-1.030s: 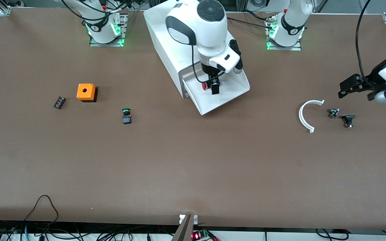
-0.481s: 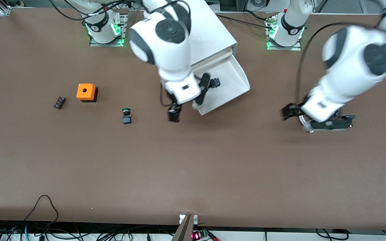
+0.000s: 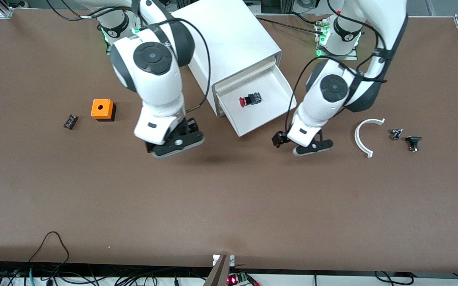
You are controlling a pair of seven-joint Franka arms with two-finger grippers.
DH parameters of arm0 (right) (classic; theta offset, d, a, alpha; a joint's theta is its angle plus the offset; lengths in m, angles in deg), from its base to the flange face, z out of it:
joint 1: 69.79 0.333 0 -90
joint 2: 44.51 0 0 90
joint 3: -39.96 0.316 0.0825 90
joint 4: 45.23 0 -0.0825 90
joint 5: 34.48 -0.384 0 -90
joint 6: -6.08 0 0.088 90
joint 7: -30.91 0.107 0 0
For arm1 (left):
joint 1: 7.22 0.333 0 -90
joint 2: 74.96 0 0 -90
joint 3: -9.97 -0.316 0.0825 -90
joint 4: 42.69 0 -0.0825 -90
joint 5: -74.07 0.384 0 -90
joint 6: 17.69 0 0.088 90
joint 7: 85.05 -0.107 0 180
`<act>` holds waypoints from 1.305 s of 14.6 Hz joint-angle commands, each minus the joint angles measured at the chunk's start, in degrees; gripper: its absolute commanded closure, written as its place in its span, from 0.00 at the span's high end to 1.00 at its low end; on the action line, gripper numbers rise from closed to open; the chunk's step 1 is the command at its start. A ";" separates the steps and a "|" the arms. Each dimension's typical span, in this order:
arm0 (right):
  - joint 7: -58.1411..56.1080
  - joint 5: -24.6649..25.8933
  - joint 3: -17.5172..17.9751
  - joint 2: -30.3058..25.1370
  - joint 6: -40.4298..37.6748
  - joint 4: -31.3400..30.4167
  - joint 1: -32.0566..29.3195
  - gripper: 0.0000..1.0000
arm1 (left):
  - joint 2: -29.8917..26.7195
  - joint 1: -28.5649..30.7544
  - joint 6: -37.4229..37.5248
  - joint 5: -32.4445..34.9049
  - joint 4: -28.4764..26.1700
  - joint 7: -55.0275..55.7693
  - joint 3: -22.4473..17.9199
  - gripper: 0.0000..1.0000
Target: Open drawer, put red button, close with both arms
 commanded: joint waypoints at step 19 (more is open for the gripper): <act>-7.75 -8.86 -1.10 -22.51 -20.02 -12.92 -27.82 1.00 | -3.23 -3.41 0.42 0.92 -12.44 0.93 14.59 1.00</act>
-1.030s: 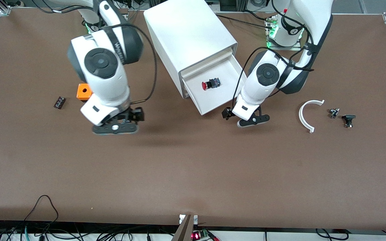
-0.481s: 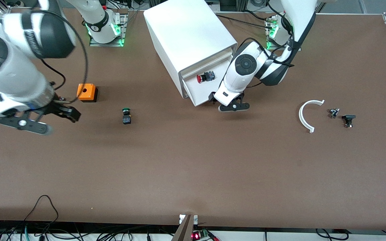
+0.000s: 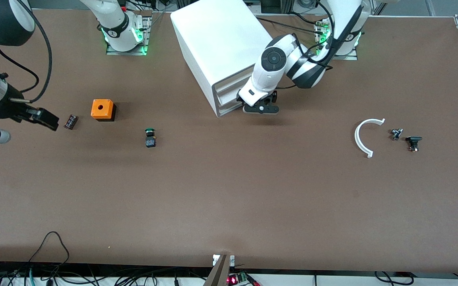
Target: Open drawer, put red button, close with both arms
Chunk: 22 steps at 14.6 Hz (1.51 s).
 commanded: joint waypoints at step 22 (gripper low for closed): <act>-13.14 -3.47 -8.74 -14.14 7.04 -20.52 -0.82 1.00 | -13.98 15.91 5.89 1.62 6.25 -10.53 -8.45 1.00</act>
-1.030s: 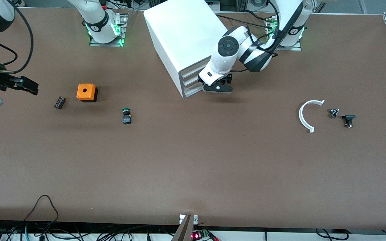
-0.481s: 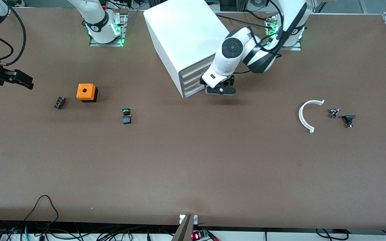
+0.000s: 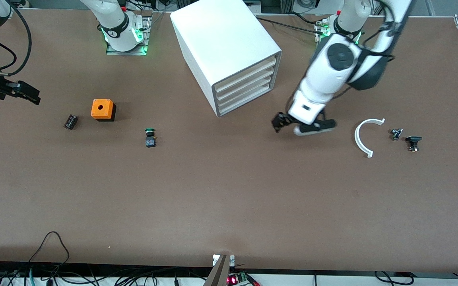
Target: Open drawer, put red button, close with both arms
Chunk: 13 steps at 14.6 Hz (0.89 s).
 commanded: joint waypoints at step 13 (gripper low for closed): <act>-2.27 -2.86 -0.32 -2.35 -2.67 -1.70 -0.37 1.00 | -5.91 2.46 37.26 0.87 25.12 -46.40 -22.16 1.00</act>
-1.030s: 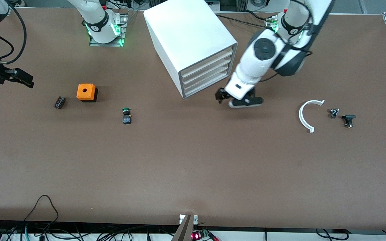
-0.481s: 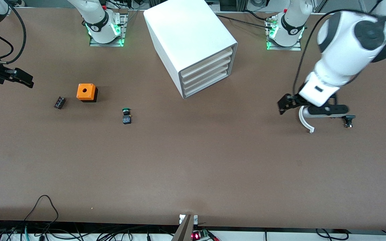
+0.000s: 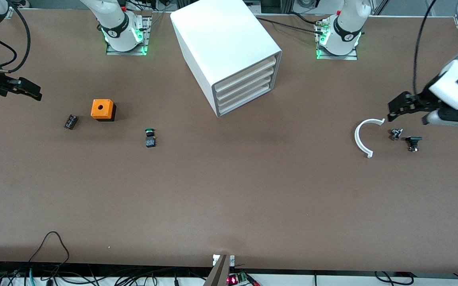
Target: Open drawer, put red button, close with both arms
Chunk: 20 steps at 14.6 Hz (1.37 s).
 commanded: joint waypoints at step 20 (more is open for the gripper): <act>-0.76 -3.60 0.13 -3.10 3.87 -1.39 -0.27 1.00 | -0.10 -0.64 4.61 0.79 3.09 -9.44 -5.34 1.00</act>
